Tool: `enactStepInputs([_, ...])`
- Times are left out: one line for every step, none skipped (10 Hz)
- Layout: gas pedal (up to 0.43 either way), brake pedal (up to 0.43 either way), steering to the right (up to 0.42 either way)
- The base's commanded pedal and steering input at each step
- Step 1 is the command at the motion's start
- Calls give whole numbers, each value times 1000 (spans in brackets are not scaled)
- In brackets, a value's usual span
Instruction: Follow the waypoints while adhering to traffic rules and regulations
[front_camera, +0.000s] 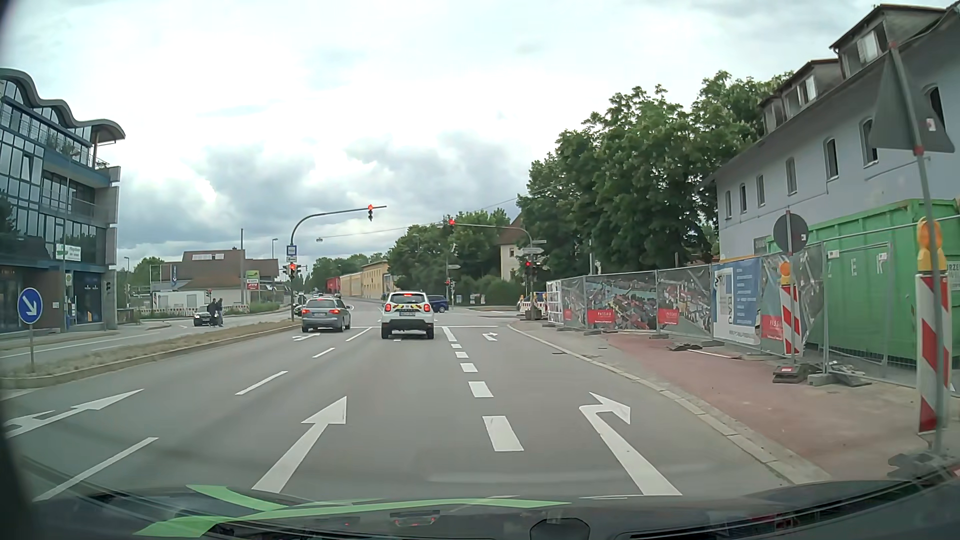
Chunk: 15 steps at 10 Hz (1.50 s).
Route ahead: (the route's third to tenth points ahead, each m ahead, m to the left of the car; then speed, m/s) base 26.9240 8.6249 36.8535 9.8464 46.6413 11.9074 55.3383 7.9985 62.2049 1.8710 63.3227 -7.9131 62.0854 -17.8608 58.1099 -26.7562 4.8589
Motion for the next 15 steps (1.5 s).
enactStepInputs([0, 0, 32])
enactStepInputs([0, 0, 30])
enactStepInputs([0, 6, 28])
enactStepInputs([0, 12, 28])
enactStepInputs([0, 24, 28])
enactStepInputs([0, 30, 27])
enactStepInputs([0, 43, 23])
enactStepInputs([0, 43, 17])
enactStepInputs([0, 49, 14])
enactStepInputs([0, 55, 11])
enactStepInputs([0, 55, 10])
enactStepInputs([0, 55, 8])
enactStepInputs([0, 55, 4])
enactStepInputs([0, 55, -5])
enactStepInputs([0, 55, -13])
